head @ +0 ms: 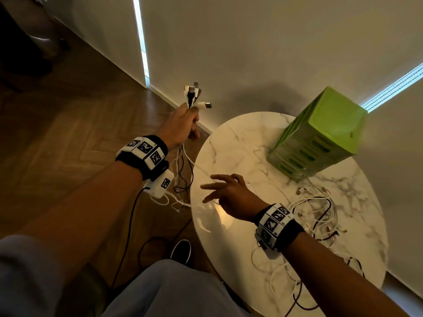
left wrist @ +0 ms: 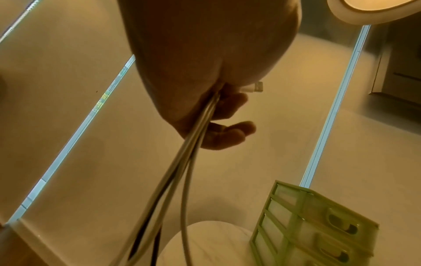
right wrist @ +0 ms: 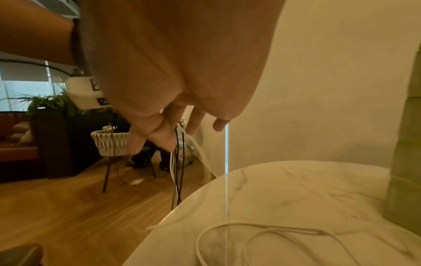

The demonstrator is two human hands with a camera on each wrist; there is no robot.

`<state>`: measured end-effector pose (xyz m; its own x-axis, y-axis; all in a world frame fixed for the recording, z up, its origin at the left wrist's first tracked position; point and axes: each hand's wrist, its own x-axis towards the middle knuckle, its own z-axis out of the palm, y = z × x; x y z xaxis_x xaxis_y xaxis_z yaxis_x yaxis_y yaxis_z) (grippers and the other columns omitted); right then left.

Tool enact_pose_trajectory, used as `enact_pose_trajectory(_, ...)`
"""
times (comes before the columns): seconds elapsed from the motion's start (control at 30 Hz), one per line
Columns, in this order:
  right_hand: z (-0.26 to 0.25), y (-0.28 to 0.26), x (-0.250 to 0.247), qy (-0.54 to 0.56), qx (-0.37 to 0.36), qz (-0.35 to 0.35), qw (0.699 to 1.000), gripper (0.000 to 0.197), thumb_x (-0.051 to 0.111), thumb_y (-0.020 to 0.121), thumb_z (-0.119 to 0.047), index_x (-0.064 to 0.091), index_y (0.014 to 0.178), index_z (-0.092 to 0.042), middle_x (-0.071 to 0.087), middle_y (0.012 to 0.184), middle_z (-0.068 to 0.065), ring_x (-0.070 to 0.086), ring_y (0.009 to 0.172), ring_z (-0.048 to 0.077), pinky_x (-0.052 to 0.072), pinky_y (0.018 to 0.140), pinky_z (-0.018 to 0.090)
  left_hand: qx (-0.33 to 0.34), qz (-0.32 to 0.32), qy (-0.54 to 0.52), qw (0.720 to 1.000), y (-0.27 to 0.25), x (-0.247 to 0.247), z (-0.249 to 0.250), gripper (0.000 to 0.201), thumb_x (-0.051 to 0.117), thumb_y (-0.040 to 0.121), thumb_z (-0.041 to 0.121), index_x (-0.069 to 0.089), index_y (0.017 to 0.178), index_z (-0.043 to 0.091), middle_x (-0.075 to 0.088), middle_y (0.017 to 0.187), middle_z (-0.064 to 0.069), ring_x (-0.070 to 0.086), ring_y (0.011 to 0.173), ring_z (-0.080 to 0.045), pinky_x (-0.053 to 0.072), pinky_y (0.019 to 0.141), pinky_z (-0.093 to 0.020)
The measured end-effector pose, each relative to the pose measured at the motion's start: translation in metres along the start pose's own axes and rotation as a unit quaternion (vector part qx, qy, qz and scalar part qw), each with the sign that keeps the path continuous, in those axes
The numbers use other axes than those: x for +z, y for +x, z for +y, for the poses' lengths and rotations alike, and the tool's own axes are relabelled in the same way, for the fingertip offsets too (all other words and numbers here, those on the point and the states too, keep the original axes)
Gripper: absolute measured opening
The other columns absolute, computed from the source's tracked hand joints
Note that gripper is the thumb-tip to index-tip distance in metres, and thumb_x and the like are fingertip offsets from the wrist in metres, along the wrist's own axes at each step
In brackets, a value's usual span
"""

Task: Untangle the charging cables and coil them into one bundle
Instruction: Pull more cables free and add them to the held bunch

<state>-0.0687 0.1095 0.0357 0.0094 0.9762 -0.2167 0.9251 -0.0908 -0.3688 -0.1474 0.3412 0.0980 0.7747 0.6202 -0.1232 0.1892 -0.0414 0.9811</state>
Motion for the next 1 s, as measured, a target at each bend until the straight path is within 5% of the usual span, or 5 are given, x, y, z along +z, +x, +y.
enact_pose_trajectory(0.3,-0.015,0.037,-0.049,0.349,0.162,0.133,0.914,0.061,0.066,0.096,-0.023,0.038,0.149,-0.015,0.049,0.148,0.000,0.045,0.135,0.011,0.036,0.108,0.026,0.039,-0.203,0.062,0.976,-0.011,0.031,0.007,0.043,0.047,0.092,0.038,0.067,0.106,0.003,0.060,0.098,-0.008,0.057,0.097,-0.016,0.044,0.094,-0.044)
enact_pose_trajectory(0.57,-0.034,0.048,-0.060,0.620,0.162,0.233,0.732,0.029,0.031,0.107,-0.017,0.055,0.116,-0.005,0.063,0.108,0.014,0.065,0.100,0.026,0.054,0.094,0.039,0.033,-0.245,0.020,0.969,-0.010,0.037,0.022,0.041,0.042,0.099,0.056,0.067,0.112,0.026,0.065,0.085,-0.005,0.066,0.073,-0.013,0.054,0.063,-0.027)
enact_pose_trajectory(0.67,-0.041,0.048,-0.066,0.638,0.147,0.241,0.717,0.020,0.035,0.095,-0.019,0.053,0.100,-0.012,0.053,0.086,0.006,0.055,0.078,0.016,0.050,0.076,0.037,0.049,-0.291,0.024,0.955,-0.007,0.043,0.020,0.037,0.042,0.102,0.052,0.068,0.120,0.031,0.060,0.096,-0.027,0.063,0.076,-0.026,0.055,0.073,-0.041)
enact_pose_trajectory(0.8,-0.031,0.038,-0.071,0.685,0.157,0.246,0.668,0.015,0.035,0.094,-0.019,0.041,0.080,-0.017,0.030,0.065,-0.002,0.032,0.061,0.013,0.035,0.066,0.035,0.031,-0.318,-0.056,0.946,-0.006,0.051,0.011,0.043,0.052,0.095,0.059,0.061,0.131,0.037,0.063,0.131,0.004,0.062,0.112,-0.004,0.051,0.097,-0.038)
enact_pose_trajectory(1.0,-0.019,0.012,-0.098,0.775,0.110,0.173,0.598,0.017,0.040,0.083,-0.024,0.035,0.068,-0.019,0.022,0.063,0.002,0.021,0.059,0.019,0.034,0.067,0.035,-0.060,-0.494,0.164,0.852,-0.023,0.065,-0.037,0.034,0.067,0.092,0.043,0.064,0.120,0.024,0.074,0.107,0.011,0.065,0.102,0.002,0.046,0.102,-0.022)
